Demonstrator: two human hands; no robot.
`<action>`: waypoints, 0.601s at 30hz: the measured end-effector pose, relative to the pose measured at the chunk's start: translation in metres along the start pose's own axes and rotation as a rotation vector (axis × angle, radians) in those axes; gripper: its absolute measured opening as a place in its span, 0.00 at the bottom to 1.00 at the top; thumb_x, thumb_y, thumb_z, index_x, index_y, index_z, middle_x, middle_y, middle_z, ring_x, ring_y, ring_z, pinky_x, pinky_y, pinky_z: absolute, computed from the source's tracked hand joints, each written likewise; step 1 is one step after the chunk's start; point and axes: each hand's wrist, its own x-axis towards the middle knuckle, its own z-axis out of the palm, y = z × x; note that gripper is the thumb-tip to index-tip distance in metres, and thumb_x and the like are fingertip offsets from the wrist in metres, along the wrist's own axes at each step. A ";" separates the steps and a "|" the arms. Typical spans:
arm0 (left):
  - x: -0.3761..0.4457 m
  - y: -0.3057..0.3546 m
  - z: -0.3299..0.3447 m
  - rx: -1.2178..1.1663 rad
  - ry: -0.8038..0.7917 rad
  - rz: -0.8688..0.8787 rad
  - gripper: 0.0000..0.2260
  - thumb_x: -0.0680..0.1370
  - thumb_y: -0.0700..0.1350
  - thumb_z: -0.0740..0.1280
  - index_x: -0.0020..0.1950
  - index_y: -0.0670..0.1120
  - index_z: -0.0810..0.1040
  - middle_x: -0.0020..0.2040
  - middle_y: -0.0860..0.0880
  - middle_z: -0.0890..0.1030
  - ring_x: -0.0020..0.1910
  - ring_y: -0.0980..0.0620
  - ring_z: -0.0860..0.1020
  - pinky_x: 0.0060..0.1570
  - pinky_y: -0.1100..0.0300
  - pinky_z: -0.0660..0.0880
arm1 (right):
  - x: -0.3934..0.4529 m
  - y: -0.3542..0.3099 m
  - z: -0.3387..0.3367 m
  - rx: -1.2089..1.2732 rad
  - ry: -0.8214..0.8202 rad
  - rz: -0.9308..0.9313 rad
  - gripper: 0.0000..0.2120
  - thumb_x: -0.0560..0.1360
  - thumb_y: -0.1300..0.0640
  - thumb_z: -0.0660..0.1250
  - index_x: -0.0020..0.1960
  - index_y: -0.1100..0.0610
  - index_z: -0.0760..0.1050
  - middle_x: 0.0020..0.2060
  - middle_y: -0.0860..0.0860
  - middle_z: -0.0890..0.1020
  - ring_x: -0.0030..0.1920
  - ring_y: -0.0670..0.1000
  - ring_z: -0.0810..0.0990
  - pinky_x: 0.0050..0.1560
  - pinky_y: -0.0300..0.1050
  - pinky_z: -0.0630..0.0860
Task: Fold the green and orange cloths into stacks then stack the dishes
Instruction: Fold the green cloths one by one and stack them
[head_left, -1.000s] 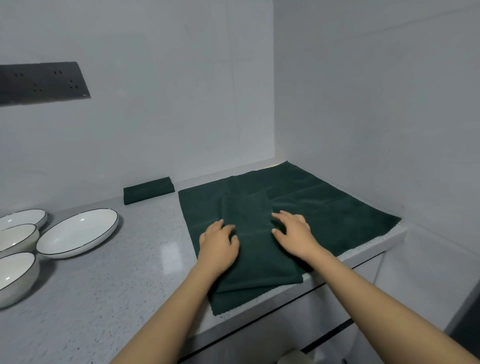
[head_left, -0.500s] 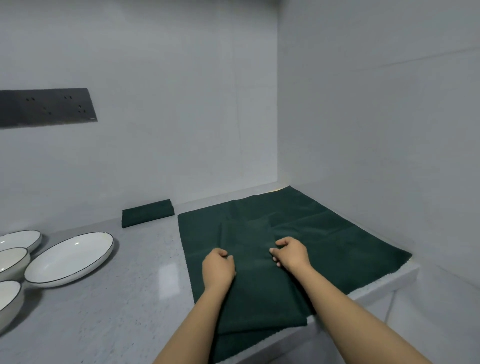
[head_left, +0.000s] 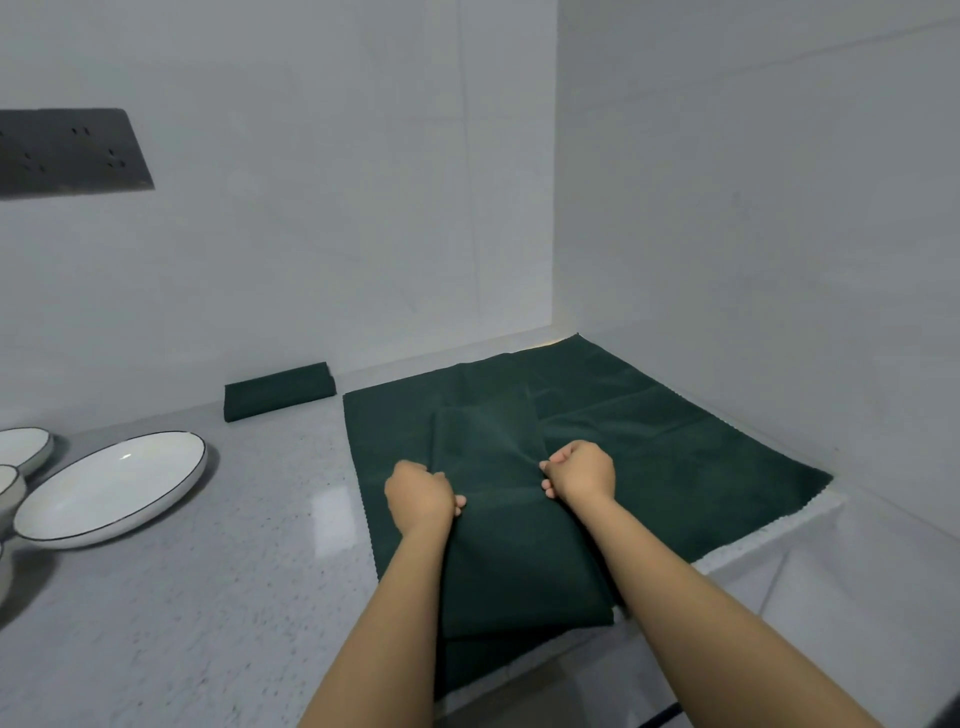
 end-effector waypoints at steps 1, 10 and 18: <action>0.000 0.002 -0.002 -0.029 -0.015 -0.020 0.03 0.79 0.36 0.62 0.46 0.43 0.70 0.32 0.43 0.80 0.17 0.56 0.73 0.24 0.62 0.70 | -0.001 0.000 -0.001 0.025 0.004 -0.002 0.10 0.75 0.64 0.65 0.37 0.56 0.69 0.31 0.49 0.79 0.18 0.41 0.73 0.20 0.31 0.68; -0.007 0.004 -0.021 -0.461 -0.192 -0.160 0.06 0.77 0.35 0.67 0.53 0.40 0.76 0.40 0.47 0.79 0.30 0.53 0.79 0.28 0.65 0.78 | -0.006 0.003 -0.011 0.343 -0.144 -0.019 0.05 0.75 0.65 0.66 0.43 0.57 0.73 0.41 0.53 0.80 0.32 0.50 0.80 0.38 0.39 0.79; -0.015 0.010 -0.058 -0.595 -0.480 -0.167 0.06 0.80 0.45 0.62 0.47 0.44 0.74 0.46 0.48 0.75 0.48 0.44 0.81 0.36 0.59 0.80 | -0.017 -0.002 -0.034 0.511 -0.306 -0.060 0.13 0.79 0.49 0.61 0.47 0.59 0.75 0.42 0.52 0.77 0.44 0.57 0.83 0.44 0.46 0.81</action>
